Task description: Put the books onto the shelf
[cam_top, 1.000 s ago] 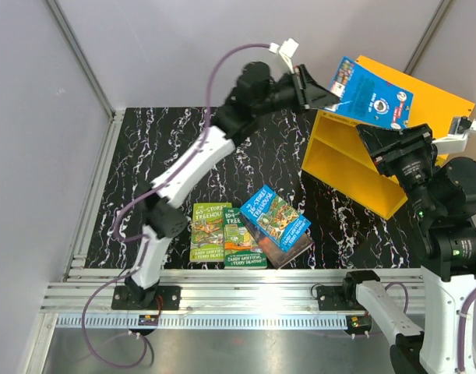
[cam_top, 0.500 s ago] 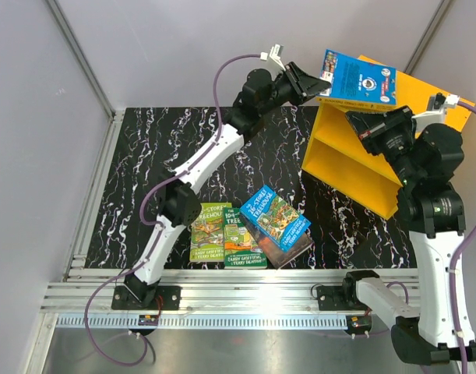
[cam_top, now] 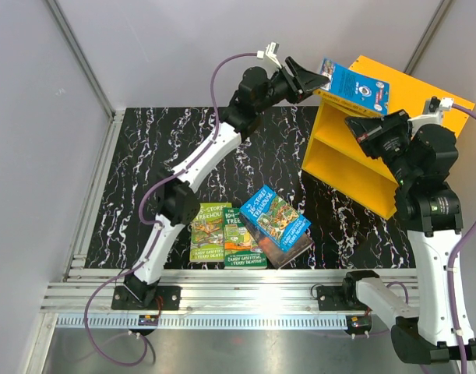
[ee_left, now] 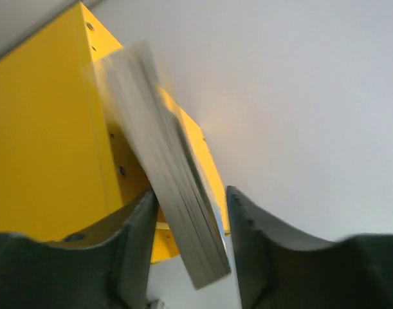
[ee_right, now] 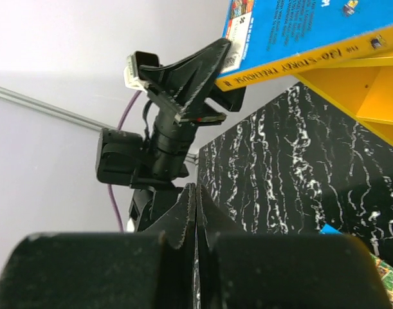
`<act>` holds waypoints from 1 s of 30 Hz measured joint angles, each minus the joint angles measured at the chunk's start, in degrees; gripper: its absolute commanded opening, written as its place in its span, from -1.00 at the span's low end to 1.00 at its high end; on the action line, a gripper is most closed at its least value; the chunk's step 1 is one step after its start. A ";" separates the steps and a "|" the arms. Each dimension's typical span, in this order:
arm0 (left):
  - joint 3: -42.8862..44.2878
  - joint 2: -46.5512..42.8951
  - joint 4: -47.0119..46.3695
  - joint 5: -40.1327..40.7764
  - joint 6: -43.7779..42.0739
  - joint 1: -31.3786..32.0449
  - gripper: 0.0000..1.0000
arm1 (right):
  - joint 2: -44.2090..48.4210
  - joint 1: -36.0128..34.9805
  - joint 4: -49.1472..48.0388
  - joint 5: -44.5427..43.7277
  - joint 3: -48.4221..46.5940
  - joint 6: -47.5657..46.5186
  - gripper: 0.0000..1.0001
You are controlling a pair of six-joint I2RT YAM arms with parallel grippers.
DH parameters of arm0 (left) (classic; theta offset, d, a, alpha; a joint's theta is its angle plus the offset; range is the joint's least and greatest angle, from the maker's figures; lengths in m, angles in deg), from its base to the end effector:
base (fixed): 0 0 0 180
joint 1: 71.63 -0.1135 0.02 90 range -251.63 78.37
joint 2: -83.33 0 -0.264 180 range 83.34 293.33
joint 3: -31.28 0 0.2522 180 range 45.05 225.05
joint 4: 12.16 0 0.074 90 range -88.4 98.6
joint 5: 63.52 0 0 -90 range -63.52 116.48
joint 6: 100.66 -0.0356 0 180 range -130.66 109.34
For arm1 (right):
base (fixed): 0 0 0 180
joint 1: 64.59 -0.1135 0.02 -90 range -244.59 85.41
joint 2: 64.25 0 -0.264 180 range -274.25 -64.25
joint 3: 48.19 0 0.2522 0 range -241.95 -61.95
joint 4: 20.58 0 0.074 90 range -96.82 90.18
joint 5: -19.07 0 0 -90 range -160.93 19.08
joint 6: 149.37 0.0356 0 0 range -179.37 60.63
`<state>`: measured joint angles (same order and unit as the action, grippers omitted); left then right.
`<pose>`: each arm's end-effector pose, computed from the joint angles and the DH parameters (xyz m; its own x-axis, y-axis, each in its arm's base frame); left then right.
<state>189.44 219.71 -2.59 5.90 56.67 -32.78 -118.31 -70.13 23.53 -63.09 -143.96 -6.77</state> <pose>0.4207 -0.3549 0.4119 -0.7253 -0.5250 -0.4453 0.4815 0.0755 -0.8732 0.1613 0.0205 0.4905 -0.2091 0.7704 -0.6023 -0.1074 0.5941 0.7972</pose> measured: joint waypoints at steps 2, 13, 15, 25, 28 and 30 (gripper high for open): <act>0.02 0.00 -0.31 -1.18 0.11 0.15 0.41 | 0.11 0.00 0.94 -1.03 -0.02 -0.61 -0.85; 1.49 2.14 -0.48 -3.63 1.73 0.02 0.97 | -1.60 0.00 3.10 -2.23 -0.96 -3.17 -0.40; 1.51 2.19 0.81 -4.00 1.46 -0.28 0.97 | -1.70 0.00 3.54 -2.14 -0.96 -3.30 -0.36; -4.68 -2.56 12.74 -2.99 -9.73 -3.26 0.97 | -3.82 0.00 3.93 -0.50 -0.96 -3.39 -0.30; -6.25 -5.27 15.30 -1.36 -12.85 -4.28 0.97 | -4.26 0.00 3.87 0.57 -0.81 -3.37 -0.28; -9.70 -8.39 15.06 -0.15 -14.23 -4.68 0.98 | -4.28 0.00 3.80 1.27 -0.55 -3.41 -0.28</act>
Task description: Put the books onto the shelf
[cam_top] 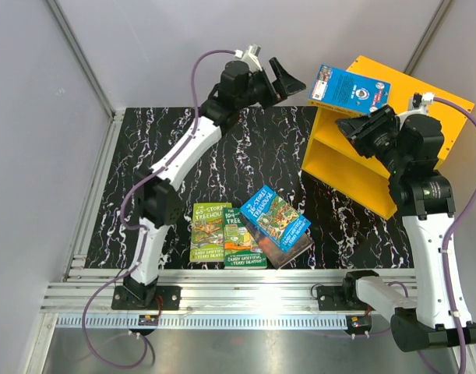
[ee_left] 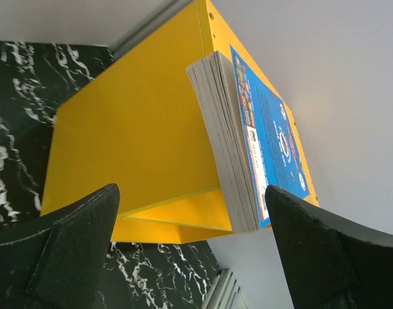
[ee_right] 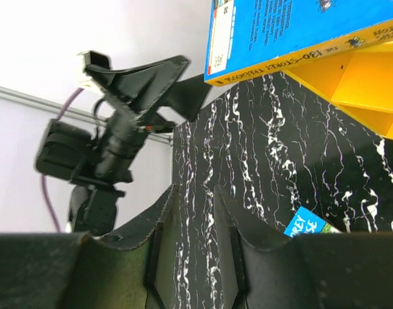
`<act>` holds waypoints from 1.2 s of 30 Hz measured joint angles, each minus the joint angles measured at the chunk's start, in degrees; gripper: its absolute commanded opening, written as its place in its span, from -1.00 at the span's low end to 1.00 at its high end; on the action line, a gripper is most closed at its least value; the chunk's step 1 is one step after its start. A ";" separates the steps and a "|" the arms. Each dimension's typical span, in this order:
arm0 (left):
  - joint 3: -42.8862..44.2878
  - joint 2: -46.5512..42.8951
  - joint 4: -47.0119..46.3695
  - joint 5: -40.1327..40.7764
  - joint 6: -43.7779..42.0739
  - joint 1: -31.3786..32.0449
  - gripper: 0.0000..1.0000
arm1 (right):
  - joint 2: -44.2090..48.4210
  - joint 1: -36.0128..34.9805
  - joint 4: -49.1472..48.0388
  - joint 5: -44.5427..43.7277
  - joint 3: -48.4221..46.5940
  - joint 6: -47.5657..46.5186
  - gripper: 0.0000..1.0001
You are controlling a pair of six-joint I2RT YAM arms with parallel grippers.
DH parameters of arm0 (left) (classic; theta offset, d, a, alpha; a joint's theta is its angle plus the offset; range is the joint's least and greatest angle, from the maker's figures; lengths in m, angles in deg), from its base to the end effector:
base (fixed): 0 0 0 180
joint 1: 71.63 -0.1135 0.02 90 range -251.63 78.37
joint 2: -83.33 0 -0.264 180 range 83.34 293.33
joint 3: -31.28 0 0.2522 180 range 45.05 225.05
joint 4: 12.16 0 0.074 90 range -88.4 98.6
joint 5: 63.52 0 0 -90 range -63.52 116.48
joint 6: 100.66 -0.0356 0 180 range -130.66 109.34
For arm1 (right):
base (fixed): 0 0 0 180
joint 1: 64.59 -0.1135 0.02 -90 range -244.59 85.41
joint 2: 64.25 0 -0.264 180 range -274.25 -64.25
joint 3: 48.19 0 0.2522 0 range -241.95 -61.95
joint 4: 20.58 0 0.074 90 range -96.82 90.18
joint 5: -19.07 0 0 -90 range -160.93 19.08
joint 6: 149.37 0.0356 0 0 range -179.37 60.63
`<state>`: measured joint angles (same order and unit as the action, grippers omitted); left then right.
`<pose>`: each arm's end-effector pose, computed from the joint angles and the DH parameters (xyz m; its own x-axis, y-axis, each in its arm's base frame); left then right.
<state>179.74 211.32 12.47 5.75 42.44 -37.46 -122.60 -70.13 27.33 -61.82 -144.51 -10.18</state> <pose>0.4279 -0.3057 0.4020 -0.6897 -0.4358 -0.5783 0.4428 0.3781 -0.8130 0.1864 0.0237 0.4746 -0.3019 0.7216 -0.6231 -0.0337 0.6451 0.7634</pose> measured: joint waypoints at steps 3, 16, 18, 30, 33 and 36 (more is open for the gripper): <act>-5.49 -5.11 -2.05 1.42 -0.61 -0.85 0.97 | 0.00 0.00 0.04 1.14 0.55 -0.17 -0.28; -18.67 -14.69 -3.91 0.85 -0.94 -2.64 -0.30 | -10.60 0.00 -4.15 5.57 -2.69 -0.52 -1.00; -26.14 -19.37 -3.21 0.72 -1.86 -2.71 -0.38 | -15.80 -0.02 -6.40 7.43 -5.03 0.22 -1.00; -55.89 -50.80 2.82 0.83 -7.63 -4.90 -0.49 | -38.45 -10.71 -7.23 9.81 -25.70 0.90 -1.00; -58.84 -55.21 3.87 1.09 -8.35 -5.55 -0.51 | -42.05 -12.09 -4.57 8.92 -34.21 0.13 -1.00; -61.61 -58.01 5.09 1.27 -8.70 -5.77 -0.53 | -47.60 -12.24 1.38 5.64 -47.01 -1.90 -1.00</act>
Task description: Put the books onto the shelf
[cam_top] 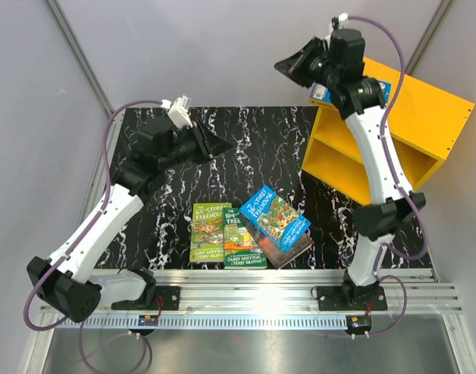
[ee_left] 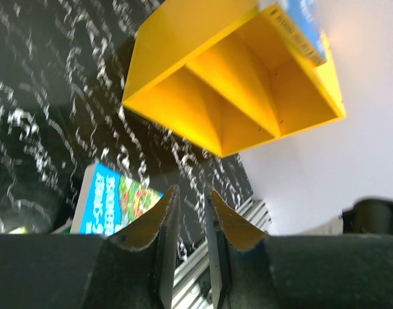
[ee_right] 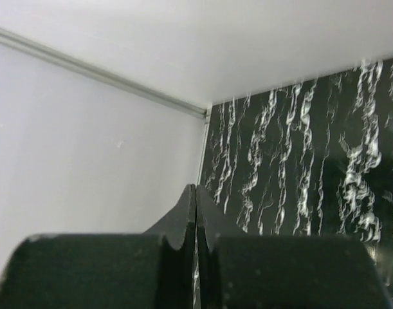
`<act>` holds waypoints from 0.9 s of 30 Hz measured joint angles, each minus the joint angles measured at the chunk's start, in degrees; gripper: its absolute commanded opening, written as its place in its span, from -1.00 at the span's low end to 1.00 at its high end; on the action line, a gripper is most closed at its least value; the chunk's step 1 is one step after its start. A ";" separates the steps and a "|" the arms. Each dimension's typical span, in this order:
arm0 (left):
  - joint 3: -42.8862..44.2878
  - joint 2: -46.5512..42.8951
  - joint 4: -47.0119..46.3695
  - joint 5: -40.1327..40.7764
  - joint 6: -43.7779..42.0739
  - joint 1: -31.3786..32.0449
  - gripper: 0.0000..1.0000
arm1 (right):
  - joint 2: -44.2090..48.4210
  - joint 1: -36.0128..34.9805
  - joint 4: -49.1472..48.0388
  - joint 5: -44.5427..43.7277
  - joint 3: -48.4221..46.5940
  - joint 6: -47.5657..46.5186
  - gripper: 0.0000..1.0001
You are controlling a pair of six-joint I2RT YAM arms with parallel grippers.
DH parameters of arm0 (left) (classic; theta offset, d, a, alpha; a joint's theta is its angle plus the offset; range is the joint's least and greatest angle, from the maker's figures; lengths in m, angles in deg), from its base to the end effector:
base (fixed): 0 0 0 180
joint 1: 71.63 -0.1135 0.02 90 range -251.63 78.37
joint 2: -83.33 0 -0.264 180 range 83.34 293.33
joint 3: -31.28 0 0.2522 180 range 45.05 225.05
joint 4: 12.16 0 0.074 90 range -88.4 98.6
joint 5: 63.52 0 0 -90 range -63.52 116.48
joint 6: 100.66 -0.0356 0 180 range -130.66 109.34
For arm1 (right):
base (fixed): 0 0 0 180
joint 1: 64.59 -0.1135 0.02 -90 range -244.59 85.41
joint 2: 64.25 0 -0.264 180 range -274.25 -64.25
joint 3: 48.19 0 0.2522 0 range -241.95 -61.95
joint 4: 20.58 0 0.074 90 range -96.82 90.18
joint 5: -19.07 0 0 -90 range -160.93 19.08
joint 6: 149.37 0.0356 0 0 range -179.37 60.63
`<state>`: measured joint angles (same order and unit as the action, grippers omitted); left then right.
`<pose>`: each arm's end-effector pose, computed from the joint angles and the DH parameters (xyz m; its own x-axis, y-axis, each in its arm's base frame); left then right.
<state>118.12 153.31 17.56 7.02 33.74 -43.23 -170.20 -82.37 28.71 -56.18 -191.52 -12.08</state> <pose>0.2370 -0.1416 0.4108 -0.6535 -0.3966 -0.6447 0.3876 0.5563 -0.7351 0.3772 0.1305 0.4981 -0.5246 0.5780 -0.6251 -0.2168 0.6193 0.7546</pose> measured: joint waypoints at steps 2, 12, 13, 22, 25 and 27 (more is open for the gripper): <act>-1.66 -1.16 1.25 0.04 -0.07 0.00 -0.57 | -5.42 0.00 4.33 -2.75 -10.82 -1.97 -1.00; -5.29 -5.07 6.80 0.74 -2.29 -1.36 -0.66 | -17.53 0.11 6.58 -0.39 -16.48 -6.95 -1.00; -5.29 -5.44 7.21 0.87 -2.64 -1.60 -0.66 | -18.93 0.11 6.43 0.02 -17.40 -6.95 -1.00; -5.29 -6.67 9.16 1.77 -4.11 -3.43 -0.68 | -24.09 1.99 2.49 3.02 -21.53 -5.44 -1.00; -5.29 -6.67 10.32 2.10 -4.35 -3.74 -0.68 | -24.09 3.93 2.25 3.54 -19.98 -5.77 -1.00; -5.29 -6.67 11.10 2.23 -4.55 -3.91 -0.68 | -23.98 5.57 2.34 4.20 -18.34 -6.21 -1.00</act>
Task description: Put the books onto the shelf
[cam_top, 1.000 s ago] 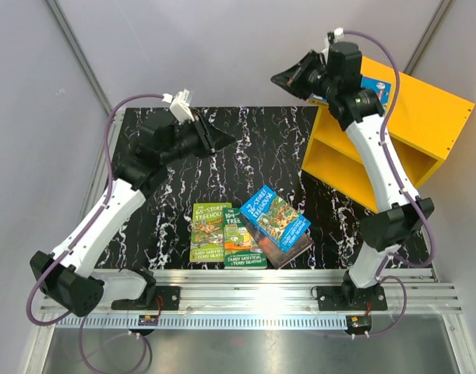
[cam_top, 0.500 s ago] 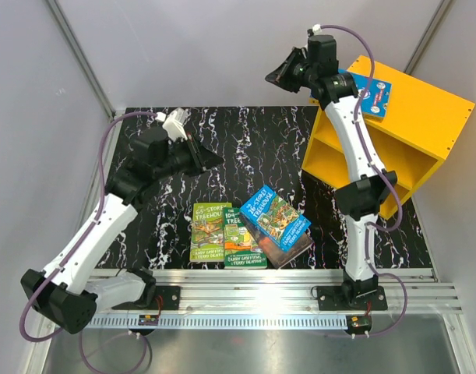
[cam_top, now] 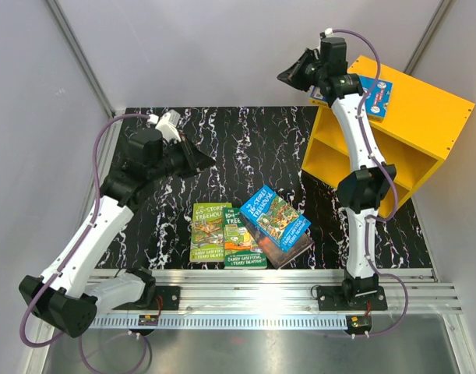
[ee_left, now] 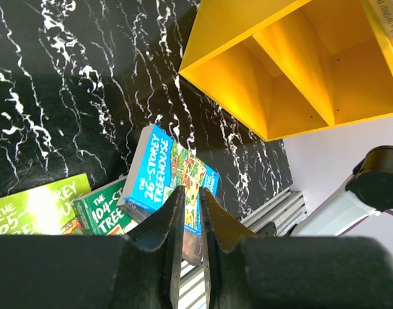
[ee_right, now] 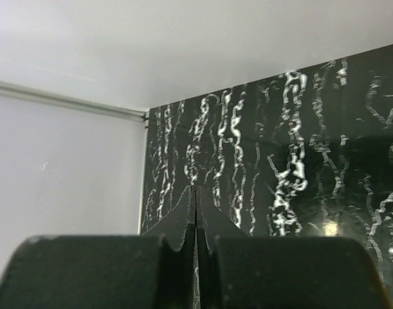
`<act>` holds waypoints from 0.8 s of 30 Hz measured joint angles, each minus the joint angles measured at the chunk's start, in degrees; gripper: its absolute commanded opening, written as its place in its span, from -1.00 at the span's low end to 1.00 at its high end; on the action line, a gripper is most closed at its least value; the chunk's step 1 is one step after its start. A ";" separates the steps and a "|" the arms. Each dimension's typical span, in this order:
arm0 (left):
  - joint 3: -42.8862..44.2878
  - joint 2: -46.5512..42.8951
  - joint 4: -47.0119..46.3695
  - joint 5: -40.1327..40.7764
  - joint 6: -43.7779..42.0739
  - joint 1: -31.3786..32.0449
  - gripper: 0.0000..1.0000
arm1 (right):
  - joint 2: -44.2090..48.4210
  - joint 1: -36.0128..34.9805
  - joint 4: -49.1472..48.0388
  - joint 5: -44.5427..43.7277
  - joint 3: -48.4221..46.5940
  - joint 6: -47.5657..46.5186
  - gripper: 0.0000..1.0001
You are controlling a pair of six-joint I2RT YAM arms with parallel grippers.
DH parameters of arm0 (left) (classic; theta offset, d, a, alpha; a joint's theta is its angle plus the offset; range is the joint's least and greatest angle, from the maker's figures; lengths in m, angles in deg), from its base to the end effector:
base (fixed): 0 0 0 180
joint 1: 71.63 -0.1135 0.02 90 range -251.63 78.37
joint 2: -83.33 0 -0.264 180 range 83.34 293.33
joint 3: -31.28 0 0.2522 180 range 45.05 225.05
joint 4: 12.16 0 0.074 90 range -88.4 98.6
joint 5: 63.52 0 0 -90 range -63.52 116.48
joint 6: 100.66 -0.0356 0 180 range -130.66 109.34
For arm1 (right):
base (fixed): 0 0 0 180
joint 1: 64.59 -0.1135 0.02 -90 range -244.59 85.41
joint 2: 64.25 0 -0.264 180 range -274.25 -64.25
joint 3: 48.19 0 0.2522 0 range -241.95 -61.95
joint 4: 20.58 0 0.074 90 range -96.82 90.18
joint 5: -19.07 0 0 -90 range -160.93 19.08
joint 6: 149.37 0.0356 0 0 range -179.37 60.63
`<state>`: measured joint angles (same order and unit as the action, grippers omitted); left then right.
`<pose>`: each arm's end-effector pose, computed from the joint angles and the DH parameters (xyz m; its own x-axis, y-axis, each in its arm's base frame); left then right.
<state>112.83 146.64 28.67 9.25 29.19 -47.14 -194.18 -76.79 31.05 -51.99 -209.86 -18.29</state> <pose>0.2146 -0.1094 0.3868 -0.6816 -0.3621 -0.6359 0.2710 0.6823 -0.6790 0.4913 0.1181 0.4120 -0.5780 0.5109 -0.6363 -0.1570 0.6955 0.7012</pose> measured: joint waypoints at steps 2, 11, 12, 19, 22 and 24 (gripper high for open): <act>0.00 0.00 0.59 0.09 -0.07 -0.07 -0.68 | 0.42 1.86 -0.52 0.48 1.99 -0.37 -1.00; 0.02 1.27 0.72 0.11 -0.35 -0.11 -0.73 | 5.73 8.83 -2.49 3.85 6.19 -1.77 -1.00; 0.07 1.68 0.72 0.11 -0.35 -0.11 -0.74 | 5.99 9.18 -2.27 4.22 6.25 -1.92 -1.00; 0.13 3.30 0.79 0.11 -0.15 -0.11 -0.75 | 6.75 11.28 -2.99 8.13 6.56 -2.25 -0.98; 0.13 3.30 0.81 0.13 0.20 -0.11 -0.75 | 6.54 11.56 -4.59 10.69 5.79 -1.03 -0.61; 0.13 3.30 0.98 0.17 0.26 -0.11 -0.75 | 6.23 11.54 -7.91 13.09 5.31 1.31 -0.24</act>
<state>112.97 149.94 29.65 9.42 29.45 -47.25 -187.95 -65.25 23.14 -38.89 -204.55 -16.98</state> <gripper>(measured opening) 0.128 0.275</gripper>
